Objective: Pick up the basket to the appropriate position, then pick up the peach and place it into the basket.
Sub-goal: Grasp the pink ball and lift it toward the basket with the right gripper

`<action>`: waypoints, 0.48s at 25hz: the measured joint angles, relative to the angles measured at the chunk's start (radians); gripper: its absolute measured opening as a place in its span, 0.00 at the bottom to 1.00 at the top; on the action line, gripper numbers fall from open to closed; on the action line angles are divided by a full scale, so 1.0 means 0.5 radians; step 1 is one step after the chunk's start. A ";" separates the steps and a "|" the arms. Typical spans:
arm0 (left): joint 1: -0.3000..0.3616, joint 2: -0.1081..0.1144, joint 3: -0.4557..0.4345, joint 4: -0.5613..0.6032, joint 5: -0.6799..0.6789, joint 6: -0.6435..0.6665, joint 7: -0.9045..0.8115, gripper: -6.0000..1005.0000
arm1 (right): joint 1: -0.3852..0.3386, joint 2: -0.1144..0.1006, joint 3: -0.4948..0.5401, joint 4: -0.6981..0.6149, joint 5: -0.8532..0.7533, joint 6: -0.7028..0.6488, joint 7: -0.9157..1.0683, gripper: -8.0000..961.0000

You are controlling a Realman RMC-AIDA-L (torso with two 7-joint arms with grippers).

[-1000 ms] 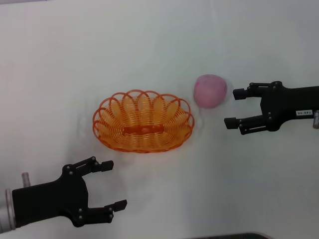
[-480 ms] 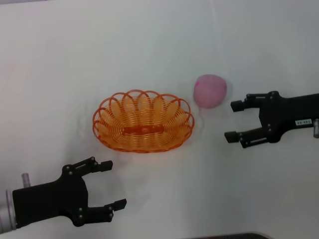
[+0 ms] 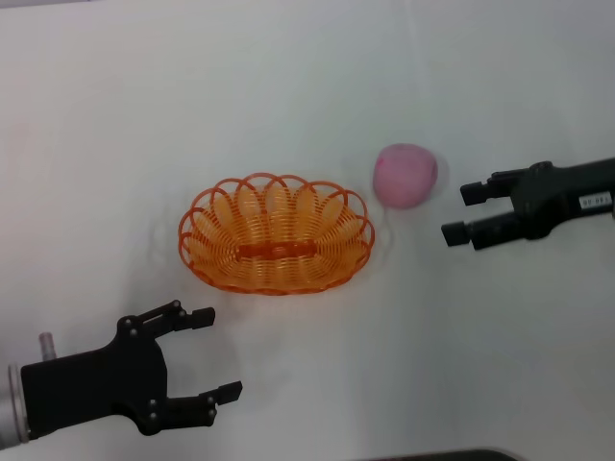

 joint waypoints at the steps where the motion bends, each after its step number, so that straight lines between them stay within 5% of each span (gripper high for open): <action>1: 0.000 0.000 -0.005 0.000 0.001 0.002 0.000 0.88 | 0.037 -0.015 -0.001 0.000 -0.041 -0.016 0.160 0.85; 12: 0.001 0.000 -0.010 0.001 0.002 0.022 -0.034 0.88 | 0.385 -0.002 -0.012 -0.236 -0.627 -0.140 1.142 0.84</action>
